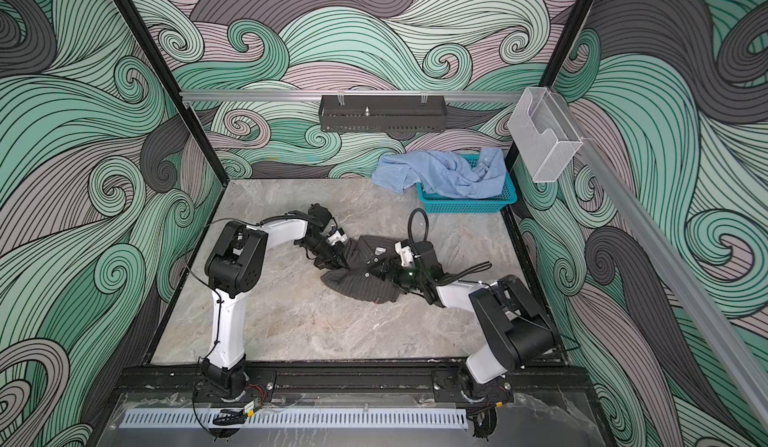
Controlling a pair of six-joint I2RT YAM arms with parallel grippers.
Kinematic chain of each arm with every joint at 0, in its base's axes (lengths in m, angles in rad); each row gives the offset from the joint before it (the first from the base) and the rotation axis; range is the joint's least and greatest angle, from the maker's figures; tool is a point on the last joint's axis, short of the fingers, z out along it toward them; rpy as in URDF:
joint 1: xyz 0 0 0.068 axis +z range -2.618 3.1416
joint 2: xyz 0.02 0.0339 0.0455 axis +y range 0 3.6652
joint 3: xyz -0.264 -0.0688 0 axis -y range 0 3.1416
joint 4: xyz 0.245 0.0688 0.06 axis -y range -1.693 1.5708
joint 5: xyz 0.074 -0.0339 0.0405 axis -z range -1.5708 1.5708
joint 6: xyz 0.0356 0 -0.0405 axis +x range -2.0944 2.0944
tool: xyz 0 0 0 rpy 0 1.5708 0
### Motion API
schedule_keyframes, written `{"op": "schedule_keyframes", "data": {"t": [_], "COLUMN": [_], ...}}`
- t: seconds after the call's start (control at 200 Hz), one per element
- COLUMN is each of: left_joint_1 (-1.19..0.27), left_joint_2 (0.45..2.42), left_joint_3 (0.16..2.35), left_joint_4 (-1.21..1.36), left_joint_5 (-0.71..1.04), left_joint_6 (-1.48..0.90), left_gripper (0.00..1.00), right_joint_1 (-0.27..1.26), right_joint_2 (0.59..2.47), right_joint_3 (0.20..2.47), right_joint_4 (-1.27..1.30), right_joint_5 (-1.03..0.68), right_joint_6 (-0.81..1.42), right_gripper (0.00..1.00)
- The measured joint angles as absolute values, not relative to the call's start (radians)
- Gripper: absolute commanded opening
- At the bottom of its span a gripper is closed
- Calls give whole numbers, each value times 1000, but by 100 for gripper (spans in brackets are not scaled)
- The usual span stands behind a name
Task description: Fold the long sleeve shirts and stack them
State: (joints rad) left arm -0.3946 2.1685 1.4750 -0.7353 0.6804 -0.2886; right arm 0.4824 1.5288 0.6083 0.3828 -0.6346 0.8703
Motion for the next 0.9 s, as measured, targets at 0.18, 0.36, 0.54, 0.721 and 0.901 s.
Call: {"op": "schedule_keyframes", "data": {"t": [0.18,0.36,0.54,0.721,0.901], "left_joint_1": [-395,-395,-389,-368,-354], "left_joint_2": [2156,2136,2085,1967,1778], "left_joint_3": [1456,1430,1378,1335,1338], "left_joint_4": [-728,-717,-716,-728,-746], "left_joint_5": [680,668,636,592,552], "left_joint_6": [-296,-300,-307,-320,-313], "left_gripper": [0,0,24,73,76], "right_joint_1": [543,551,526,421,353], "right_joint_2": [1452,1438,1434,1371,1355], "right_joint_3": [873,970,933,878,878], "right_joint_4": [83,-237,-472,-577,-579], "right_joint_5": [-592,-468,-324,-278,-310], "right_joint_6": [791,689,603,527,461], "right_gripper": [80,83,85,87,84]}}
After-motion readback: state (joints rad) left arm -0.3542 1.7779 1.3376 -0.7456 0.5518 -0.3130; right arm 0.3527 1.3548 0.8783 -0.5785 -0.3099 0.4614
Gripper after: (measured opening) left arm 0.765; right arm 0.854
